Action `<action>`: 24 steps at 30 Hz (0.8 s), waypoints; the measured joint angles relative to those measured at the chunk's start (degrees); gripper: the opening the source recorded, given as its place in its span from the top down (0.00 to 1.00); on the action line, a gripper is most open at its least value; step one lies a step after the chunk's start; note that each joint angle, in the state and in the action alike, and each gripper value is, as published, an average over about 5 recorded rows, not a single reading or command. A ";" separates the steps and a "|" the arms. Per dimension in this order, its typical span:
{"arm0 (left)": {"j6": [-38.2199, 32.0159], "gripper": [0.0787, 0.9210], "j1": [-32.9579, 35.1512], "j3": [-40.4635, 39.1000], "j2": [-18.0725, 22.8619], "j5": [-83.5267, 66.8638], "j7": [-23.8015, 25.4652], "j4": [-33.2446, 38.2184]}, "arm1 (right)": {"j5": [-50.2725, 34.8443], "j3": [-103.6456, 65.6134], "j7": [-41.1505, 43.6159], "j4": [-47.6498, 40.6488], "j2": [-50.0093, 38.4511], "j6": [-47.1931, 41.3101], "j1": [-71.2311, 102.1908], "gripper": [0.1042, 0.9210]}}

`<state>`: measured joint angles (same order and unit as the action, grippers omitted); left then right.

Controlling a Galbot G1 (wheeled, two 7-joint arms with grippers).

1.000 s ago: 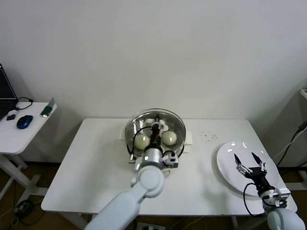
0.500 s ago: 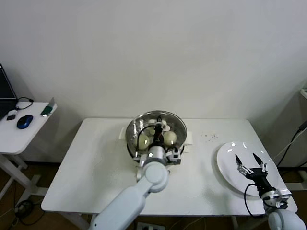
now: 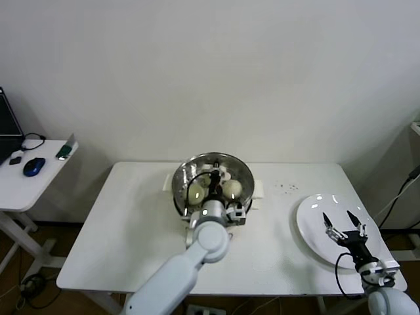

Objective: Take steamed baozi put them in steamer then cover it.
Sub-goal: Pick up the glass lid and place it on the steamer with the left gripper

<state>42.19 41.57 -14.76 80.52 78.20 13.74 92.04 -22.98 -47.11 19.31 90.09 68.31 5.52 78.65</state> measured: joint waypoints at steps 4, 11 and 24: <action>0.00 0.91 0.04 -0.11 -0.06 -0.20 -0.32 -0.42 | 0.18 -0.18 0.13 -0.12 0.11 0.16 0.04 0.12; 0.00 0.91 0.20 -0.20 0.03 -0.51 -0.92 -0.86 | 0.24 -0.56 0.38 -0.15 0.24 0.27 0.17 0.12; 0.00 0.62 0.86 -0.58 -1.82 -1.65 -0.27 2.02 | 0.27 -0.95 0.37 0.38 -0.20 -1.75 0.11 0.12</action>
<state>42.19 42.43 -15.34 78.70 76.55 13.47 94.06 -22.71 -48.06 19.68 90.47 68.11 3.78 78.76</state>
